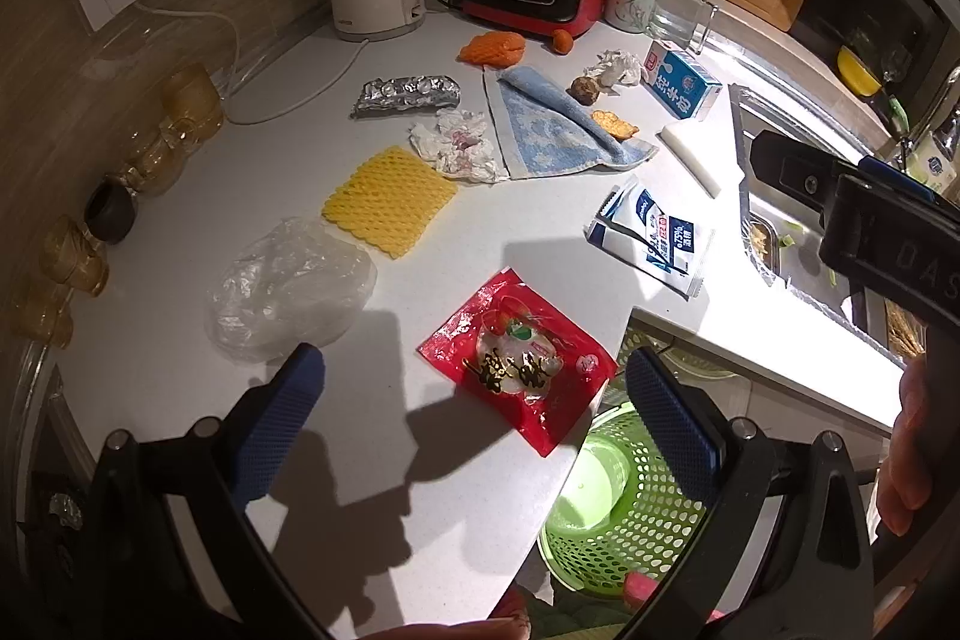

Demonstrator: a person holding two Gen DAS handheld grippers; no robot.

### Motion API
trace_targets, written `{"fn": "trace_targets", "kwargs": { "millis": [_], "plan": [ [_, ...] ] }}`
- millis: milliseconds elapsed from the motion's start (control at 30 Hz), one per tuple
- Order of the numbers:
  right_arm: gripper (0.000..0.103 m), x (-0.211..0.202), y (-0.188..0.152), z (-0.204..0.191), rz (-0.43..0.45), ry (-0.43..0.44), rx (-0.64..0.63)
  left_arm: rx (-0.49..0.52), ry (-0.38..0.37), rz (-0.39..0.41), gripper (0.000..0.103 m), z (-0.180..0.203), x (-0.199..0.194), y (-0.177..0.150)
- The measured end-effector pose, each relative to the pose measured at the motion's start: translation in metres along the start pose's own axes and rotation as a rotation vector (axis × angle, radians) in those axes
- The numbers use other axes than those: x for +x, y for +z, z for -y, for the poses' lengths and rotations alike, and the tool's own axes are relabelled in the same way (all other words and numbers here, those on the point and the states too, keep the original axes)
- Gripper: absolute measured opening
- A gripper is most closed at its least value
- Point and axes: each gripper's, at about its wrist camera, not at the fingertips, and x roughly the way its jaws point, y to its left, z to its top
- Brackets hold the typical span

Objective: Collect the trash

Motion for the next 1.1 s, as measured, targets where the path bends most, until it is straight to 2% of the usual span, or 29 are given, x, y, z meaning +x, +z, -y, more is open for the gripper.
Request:
{"fn": "trace_targets", "kwargs": {
  "millis": [1100],
  "plan": [
    [0.101, -0.0012, 0.0, 0.0002, -0.006, 0.002, 0.002, 0.007, 0.002, -0.005, 0.096, 0.0059, -0.0003, -0.0019]
  ]
}}
